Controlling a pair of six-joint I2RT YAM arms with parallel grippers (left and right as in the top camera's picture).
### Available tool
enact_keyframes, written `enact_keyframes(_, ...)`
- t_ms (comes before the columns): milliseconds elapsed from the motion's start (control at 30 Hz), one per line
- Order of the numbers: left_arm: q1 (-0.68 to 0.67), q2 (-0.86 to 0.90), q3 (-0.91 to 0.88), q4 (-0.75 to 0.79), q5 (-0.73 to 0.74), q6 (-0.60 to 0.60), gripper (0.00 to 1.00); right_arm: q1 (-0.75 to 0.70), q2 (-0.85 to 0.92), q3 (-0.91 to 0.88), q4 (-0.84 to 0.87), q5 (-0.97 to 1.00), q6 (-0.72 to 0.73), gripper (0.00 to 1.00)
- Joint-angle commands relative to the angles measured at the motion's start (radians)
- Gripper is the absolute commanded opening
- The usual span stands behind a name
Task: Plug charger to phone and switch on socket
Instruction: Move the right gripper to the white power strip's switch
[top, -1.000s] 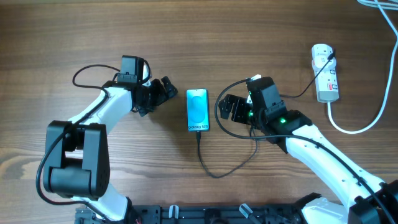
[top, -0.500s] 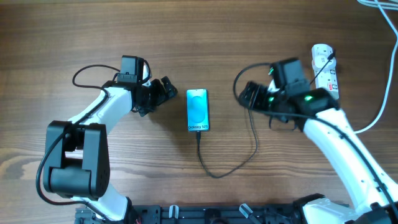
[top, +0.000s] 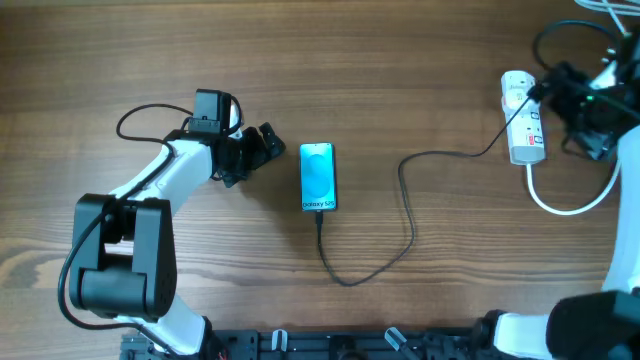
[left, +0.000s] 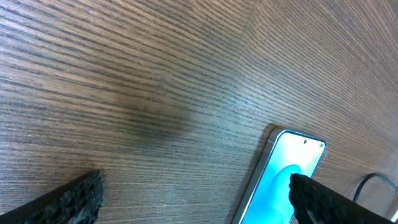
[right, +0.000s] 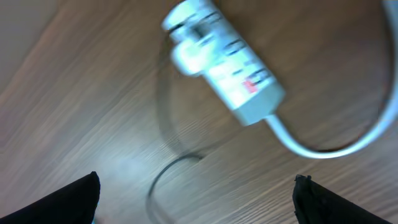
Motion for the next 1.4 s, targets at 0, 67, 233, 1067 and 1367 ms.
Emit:
enact_keyframes(0,0.003,0.019,-0.020,-0.012,-0.033,0.001,1.00,-0.078,0.046,0.026,0.015,0.137,0.011,1.00)
enact_keyframes(67,0.003,0.019,-0.020,-0.012,-0.033,0.001,1.00,-0.112,0.067,0.024,0.018,0.207,0.043,1.00)
enact_keyframes(233,0.003,0.019,-0.020,-0.012,-0.033,0.001,1.00,-0.145,0.153,-0.002,0.091,0.226,0.169,1.00)
enact_keyframes(1067,0.003,0.019,-0.020,-0.012,-0.033,0.001,1.00,-0.143,0.552,-0.028,0.248,0.122,0.207,1.00)
enact_keyframes(1367,0.003,0.019,-0.020,-0.012,-0.033,0.001,1.00,-0.132,0.552,-0.156,0.464,0.016,0.124,1.00)
